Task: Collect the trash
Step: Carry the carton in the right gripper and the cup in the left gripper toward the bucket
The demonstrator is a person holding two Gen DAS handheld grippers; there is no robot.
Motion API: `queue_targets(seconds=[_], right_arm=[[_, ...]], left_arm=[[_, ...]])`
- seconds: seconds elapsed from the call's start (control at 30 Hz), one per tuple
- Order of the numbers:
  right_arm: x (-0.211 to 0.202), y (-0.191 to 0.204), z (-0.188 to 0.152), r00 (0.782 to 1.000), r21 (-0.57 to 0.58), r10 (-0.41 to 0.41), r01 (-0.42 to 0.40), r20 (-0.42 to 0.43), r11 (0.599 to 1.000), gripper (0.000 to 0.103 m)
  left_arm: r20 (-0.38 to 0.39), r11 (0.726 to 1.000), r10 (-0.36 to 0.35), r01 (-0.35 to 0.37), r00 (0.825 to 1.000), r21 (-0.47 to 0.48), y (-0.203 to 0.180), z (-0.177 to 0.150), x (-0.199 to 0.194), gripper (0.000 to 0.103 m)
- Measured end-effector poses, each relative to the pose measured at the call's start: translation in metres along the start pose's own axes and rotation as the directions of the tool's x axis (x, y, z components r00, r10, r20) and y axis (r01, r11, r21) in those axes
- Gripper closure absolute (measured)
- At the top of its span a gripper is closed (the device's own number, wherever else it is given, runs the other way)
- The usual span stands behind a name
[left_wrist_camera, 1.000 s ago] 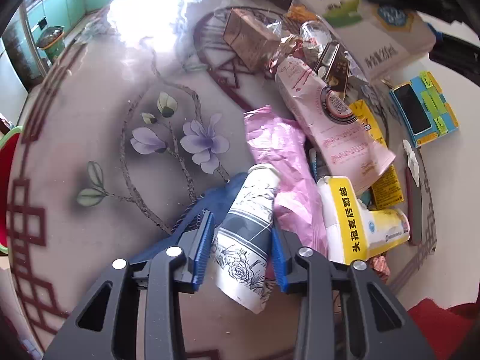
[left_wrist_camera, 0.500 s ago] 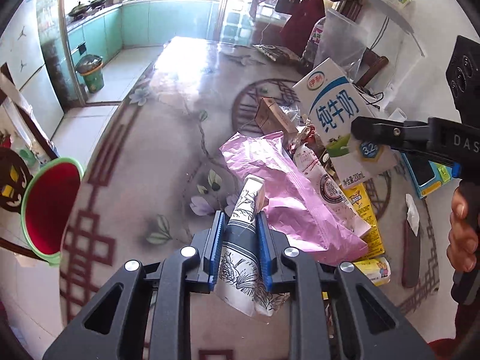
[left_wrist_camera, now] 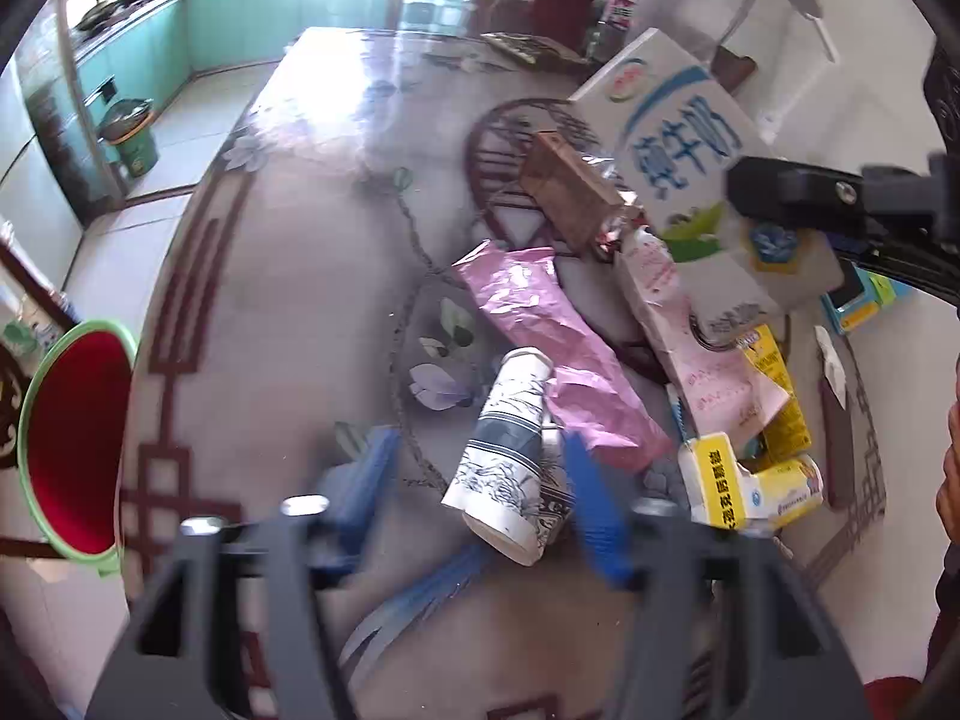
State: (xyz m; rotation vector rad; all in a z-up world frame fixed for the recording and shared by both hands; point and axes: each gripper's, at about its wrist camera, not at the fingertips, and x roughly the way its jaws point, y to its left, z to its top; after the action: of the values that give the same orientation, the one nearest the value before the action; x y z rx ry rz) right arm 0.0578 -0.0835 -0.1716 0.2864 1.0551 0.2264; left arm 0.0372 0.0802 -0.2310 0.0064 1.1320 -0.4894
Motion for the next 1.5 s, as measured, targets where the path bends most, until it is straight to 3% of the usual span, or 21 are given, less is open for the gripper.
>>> queue_targets(seconds=[0.13, 0.2, 0.27, 0.33, 0.5, 0.77, 0.93, 1.1, 1.23, 1.33, 1.4, 1.5], right_arm=[[0.003, 0.011, -0.005, 0.999, 0.03, -0.043, 0.043, 0.006, 0.999, 0.067], [0.002, 0.015, -0.007, 0.998, 0.061, -0.067, 0.066, 0.013, 0.996, 0.067], [-0.001, 0.018, -0.008, 0.996, 0.08, -0.086, 0.084, 0.02, 0.993, 0.067], [-0.004, 0.023, -0.009, 0.994, 0.095, -0.108, 0.105, 0.032, 0.99, 0.067], [-0.005, 0.041, -0.007, 0.991, 0.104, -0.124, 0.119, 0.05, 0.987, 0.067], [0.022, 0.103, 0.009, 0.997, 0.002, -0.075, 0.075, 0.029, 0.997, 0.067], [0.051, 0.144, 0.018, 1.0, -0.073, -0.019, 0.018, -0.005, 0.997, 0.067], [0.081, 0.179, 0.022, 0.999, -0.135, 0.007, -0.014, -0.052, 0.991, 0.067], [0.09, 0.195, 0.023, 0.998, -0.158, 0.003, -0.013, -0.062, 0.987, 0.067], [0.091, 0.199, 0.024, 0.998, -0.168, -0.011, 0.001, -0.058, 0.986, 0.067], [0.092, 0.199, 0.026, 0.998, -0.16, -0.023, 0.015, -0.052, 0.987, 0.066], [0.091, 0.194, 0.028, 0.998, -0.148, -0.044, 0.037, -0.044, 0.988, 0.066]], left_arm=[[-0.078, 0.994, -0.062, 0.069, 0.995, 0.088, -0.003, -0.002, 0.021, 0.04], [-0.138, 0.989, -0.1, 0.114, 0.985, 0.099, 0.002, -0.004, 0.038, 0.069], [-0.168, 0.982, -0.159, 0.173, 0.973, 0.07, 0.009, -0.003, 0.044, 0.081], [-0.149, 0.979, -0.182, 0.193, 0.972, 0.066, 0.014, -0.001, 0.037, 0.081], [-0.035, 0.985, -0.145, 0.147, 0.989, 0.092, 0.034, 0.011, -0.001, 0.082], [0.111, 1.0, -0.022, 0.022, 0.994, 0.0, 0.104, 0.028, -0.052, 0.082], [0.13, 0.995, 0.06, -0.049, 0.99, -0.089, 0.159, 0.025, -0.064, 0.082], [0.096, 0.989, 0.007, 0.007, 0.995, -0.151, 0.201, 0.017, -0.058, 0.082], [0.073, 0.992, -0.045, 0.053, 0.996, -0.118, 0.191, 0.021, -0.037, 0.082], [0.06, 0.998, -0.064, 0.065, 0.996, -0.026, 0.167, 0.022, -0.023, 0.081], [0.054, 0.996, -0.075, 0.077, 0.996, -0.044, 0.165, 0.023, -0.015, 0.081], [0.059, 0.998, 0.026, -0.023, 0.998, -0.054, 0.167, 0.022, -0.01, 0.081]])
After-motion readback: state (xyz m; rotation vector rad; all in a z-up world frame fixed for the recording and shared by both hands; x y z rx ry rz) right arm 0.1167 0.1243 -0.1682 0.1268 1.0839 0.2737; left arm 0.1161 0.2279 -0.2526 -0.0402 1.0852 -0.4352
